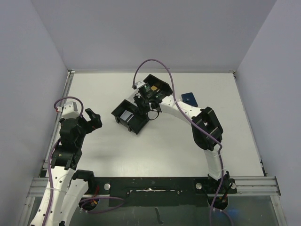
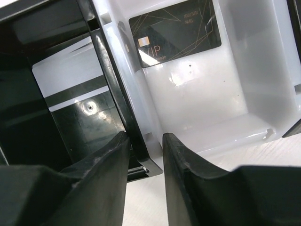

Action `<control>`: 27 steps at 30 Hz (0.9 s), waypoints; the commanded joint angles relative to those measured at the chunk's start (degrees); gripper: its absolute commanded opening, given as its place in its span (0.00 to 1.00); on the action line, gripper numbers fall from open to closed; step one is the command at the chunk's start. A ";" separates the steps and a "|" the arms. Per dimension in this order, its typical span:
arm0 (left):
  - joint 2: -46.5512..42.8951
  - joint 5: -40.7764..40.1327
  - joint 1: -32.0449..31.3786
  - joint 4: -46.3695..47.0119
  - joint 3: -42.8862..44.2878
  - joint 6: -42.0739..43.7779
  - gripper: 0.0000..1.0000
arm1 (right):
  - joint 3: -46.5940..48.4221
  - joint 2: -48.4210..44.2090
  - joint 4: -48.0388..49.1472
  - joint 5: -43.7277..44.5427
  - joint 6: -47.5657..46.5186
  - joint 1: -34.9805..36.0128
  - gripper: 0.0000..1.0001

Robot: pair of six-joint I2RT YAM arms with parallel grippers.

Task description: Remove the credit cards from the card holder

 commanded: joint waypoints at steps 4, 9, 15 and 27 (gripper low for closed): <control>0.03 0.96 0.54 4.04 0.38 0.84 0.97 | -0.35 -1.34 0.12 4.40 2.60 0.68 0.23; 0.03 1.14 0.70 4.10 0.38 0.93 0.97 | -4.72 -3.74 1.59 7.08 7.14 1.64 0.20; 0.41 1.55 1.02 4.26 0.29 0.93 0.97 | -8.12 -5.70 -1.93 14.48 18.73 2.76 0.19; 1.63 2.86 1.16 4.43 0.47 1.02 0.97 | -9.43 -7.84 -6.43 21.72 32.30 6.47 0.21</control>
